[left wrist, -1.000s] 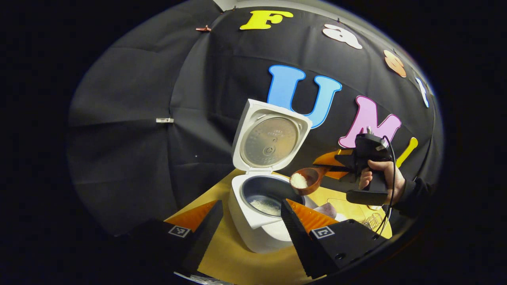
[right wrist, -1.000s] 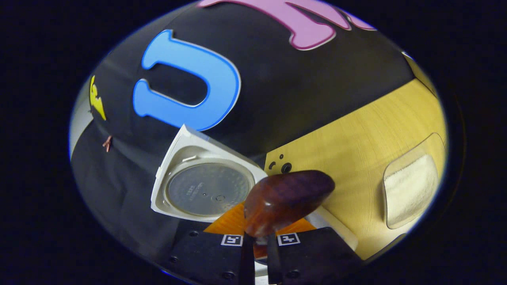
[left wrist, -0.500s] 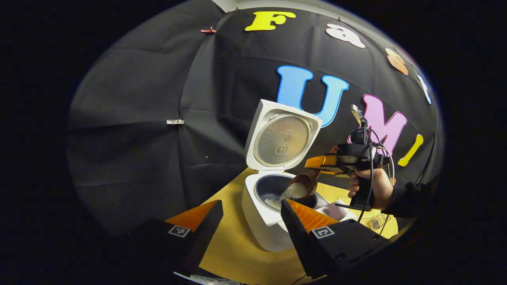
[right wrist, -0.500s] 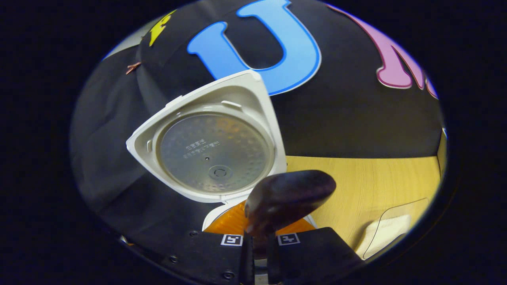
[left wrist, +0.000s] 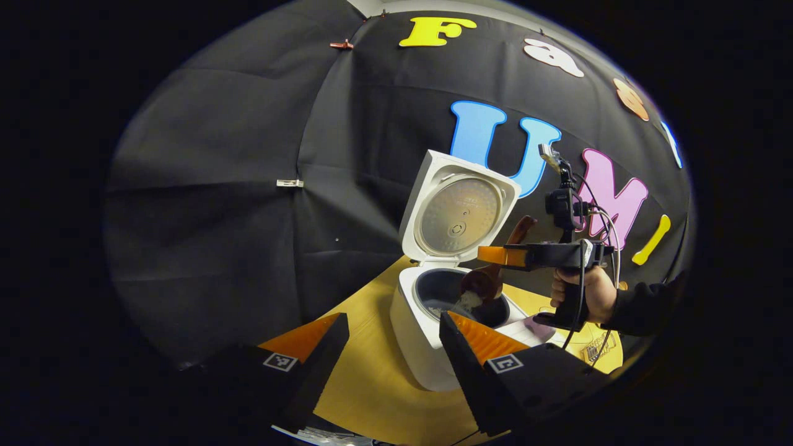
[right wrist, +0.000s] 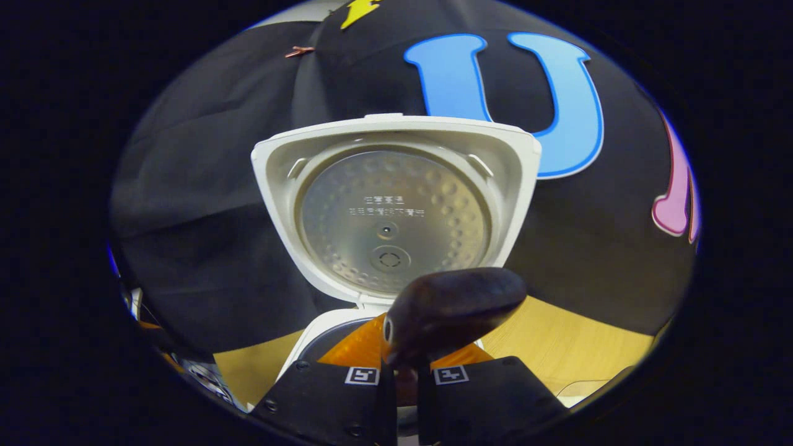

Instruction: Close the left gripper, press the button to open the rice cooker; take a wooden spoon from the chopstick holder with the right hand, scoop a spoonful of rice and pour it into the rice cooker, then put the wooden spoon back into the chopstick holder.

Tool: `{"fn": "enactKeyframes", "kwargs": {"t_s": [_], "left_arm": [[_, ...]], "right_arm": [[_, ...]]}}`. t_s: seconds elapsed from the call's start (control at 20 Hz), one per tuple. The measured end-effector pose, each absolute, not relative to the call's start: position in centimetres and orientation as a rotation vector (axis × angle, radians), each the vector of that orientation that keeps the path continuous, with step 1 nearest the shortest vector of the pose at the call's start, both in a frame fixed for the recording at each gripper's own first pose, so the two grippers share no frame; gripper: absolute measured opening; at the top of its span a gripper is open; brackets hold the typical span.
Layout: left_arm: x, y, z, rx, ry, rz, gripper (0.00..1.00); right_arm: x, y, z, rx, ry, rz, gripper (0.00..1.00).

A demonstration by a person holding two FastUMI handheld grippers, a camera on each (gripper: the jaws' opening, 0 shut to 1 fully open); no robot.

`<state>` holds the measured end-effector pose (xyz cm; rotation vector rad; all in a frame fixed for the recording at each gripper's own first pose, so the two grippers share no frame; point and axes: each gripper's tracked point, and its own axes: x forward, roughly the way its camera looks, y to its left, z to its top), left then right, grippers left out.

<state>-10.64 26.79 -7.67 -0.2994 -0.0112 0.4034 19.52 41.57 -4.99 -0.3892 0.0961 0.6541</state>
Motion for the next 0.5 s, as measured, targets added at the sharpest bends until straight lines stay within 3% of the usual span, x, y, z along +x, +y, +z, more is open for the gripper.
{"fn": "enactKeyframes", "kwargs": {"t_s": [0.3,0.35,0.4,0.5], "left_arm": [[-10.19,27.05,-7.29,-0.300,-0.023,0.406,0.95],[-10.11,26.96,-7.21,-0.298,-0.022,0.403,0.90],[-10.01,26.92,-7.11,-0.298,-0.022,0.399,0.95],[-9.96,26.72,-7.08,-0.294,-0.024,0.395,0.95]], "right_arm": [[18.96,42.60,-5.66,-0.504,0.076,0.689,0.17],[19.06,42.68,-5.62,-0.510,0.072,0.690,0.17],[19.05,42.64,-5.55,-0.511,0.070,0.690,0.17],[18.96,42.48,-5.69,-0.483,0.095,0.691,0.17]]}}
